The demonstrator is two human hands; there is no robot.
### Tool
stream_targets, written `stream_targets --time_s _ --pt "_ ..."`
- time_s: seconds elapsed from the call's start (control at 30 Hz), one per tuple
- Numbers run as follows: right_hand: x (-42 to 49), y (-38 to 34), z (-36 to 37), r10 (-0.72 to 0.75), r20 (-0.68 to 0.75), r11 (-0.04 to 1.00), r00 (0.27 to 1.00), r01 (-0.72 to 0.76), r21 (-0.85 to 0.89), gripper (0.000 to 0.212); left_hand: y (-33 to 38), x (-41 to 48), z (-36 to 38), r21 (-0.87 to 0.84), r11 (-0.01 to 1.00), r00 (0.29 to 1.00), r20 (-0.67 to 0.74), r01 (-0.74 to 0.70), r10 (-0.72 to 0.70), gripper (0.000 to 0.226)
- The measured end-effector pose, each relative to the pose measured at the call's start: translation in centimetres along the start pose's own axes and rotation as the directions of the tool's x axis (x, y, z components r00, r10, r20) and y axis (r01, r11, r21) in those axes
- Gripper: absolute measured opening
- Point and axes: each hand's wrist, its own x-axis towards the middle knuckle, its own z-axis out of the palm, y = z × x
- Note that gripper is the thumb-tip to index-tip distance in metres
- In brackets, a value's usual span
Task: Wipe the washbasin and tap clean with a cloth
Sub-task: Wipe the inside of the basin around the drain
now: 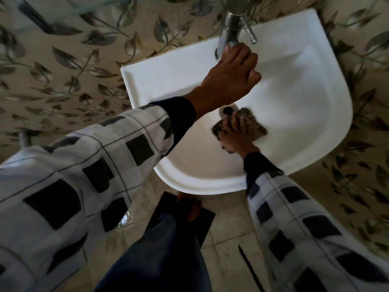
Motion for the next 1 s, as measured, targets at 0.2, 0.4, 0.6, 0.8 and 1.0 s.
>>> stream_targets --time_s 0.2,0.4,0.6,0.8,1.0 --pt "-4.6 1.0 0.9 -0.386 0.323 0.882 0.864 0.448 -0.144 0.073 0.2 -0.2 -0.1 0.029 1.0 0.999 0.037 0.009 -0.01 0.046" --pt "0.1 7.8 -2.7 -0.08 0.099 0.981 0.992 0.096 -0.168 0.072 0.3 -0.2 -0.1 -0.011 0.997 0.997 -0.03 0.071 -0.072 0.032" --pt "4.9 -0.7 -2.5 0.032 -0.094 0.959 0.995 -0.004 0.285 0.061 -0.1 -0.3 0.3 0.052 0.998 0.999 -0.039 -0.03 0.032 0.039" --pt "-0.1 -1.0 0.9 -0.384 -0.074 0.911 0.92 0.391 0.133 0.061 0.0 -0.3 -0.2 0.064 0.998 1.0 -0.014 -0.027 0.028 0.045" --pt "0.2 7.2 -2.5 -0.093 -0.128 0.995 0.987 0.098 0.03 0.074 0.0 -0.4 0.1 0.031 0.999 0.999 0.012 0.044 -0.044 0.038"
